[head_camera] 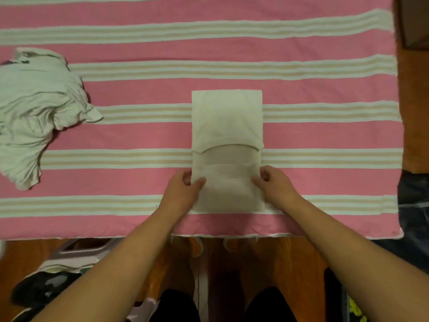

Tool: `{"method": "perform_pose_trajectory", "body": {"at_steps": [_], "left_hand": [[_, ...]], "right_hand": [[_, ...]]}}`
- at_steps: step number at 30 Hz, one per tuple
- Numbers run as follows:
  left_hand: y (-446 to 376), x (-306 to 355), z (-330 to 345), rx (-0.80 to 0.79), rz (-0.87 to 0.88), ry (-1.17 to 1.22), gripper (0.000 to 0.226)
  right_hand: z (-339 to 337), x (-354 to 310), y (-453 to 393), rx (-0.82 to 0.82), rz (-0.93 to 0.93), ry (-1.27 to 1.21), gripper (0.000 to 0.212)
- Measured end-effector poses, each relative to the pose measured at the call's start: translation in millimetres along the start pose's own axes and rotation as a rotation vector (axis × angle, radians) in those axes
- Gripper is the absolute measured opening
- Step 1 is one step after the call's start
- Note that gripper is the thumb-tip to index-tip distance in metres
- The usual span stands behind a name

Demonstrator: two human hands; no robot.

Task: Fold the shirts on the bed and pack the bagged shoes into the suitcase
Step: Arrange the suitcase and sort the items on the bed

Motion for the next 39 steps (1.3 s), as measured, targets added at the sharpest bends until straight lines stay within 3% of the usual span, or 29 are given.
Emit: {"method": "perform_pose_trajectory", "body": {"at_steps": [4, 9, 13, 15, 17, 19, 20, 23, 27, 31, 35, 37, 39], "left_hand": [[-26.7, -15.7, 9.9, 0.083, -0.127, 0.105, 0.031], [-24.1, -2.3, 3.0, 0.202, 0.056, 0.092, 0.030], [-30.3, -7.2, 2.4, 0.202, 0.045, -0.162, 0.048], [-18.8, 10.9, 0.7, 0.281, 0.322, -0.548, 0.049], [9.8, 36.3, 17.2, 0.256, 0.796, -0.803, 0.047], [29.0, 31.8, 44.9, -0.014, 1.106, -0.983, 0.052], [28.1, 17.6, 56.9, -0.133, 1.145, -1.128, 0.057], [9.4, -15.7, 71.8, -0.218, 1.050, -1.469, 0.065], [0.4, -3.0, 84.5, -0.178, 1.015, -1.499, 0.045], [8.3, 9.3, 68.6, -0.282, 0.701, -1.259, 0.025], [55.0, 4.8, 41.2, -0.579, 0.286, -0.794, 0.019], [54.2, 17.7, 20.9, -0.481, 0.210, -0.591, 0.016], [33.9, 33.9, 0.0, -0.249, 0.201, -0.444, 0.018]], "right_hand": [[7.1, 15.6, -16.0, 0.154, 0.125, -0.043, 0.018], [-3.5, 13.9, -6.1, 0.331, 0.037, -0.154, 0.017], [-3.7, 17.1, -12.4, 0.367, 0.052, -0.165, 0.010], [-9.7, 8.9, -0.9, 0.444, -0.047, -0.060, 0.019], [-8.8, -12.9, 23.7, 0.491, -0.317, 0.205, 0.023], [16.5, -23.5, 47.3, 0.362, -0.645, 0.525, 0.037], [33.9, -16.9, 53.4, 0.231, -0.742, 0.653, 0.048], [58.5, 11.4, 42.1, 0.016, -0.704, 0.937, 0.077], [64.0, -2.6, 19.3, 0.078, -0.599, 1.065, 0.053], [51.1, -21.9, 36.5, -0.092, -0.595, 0.968, 0.032], [25.3, -24.2, 82.2, -0.456, -0.403, 0.639, 0.020], [7.6, -36.1, 79.1, -0.391, -0.373, 0.426, 0.018], [-13.6, -43.7, 53.7, -0.196, -0.337, 0.239, 0.023]]}}
Point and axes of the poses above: each hand's wrist, its own y-axis away from the middle knuckle, its own z-axis out of the palm, x = y × z, the point moved 8 cm from there along -y, towards the middle knuckle
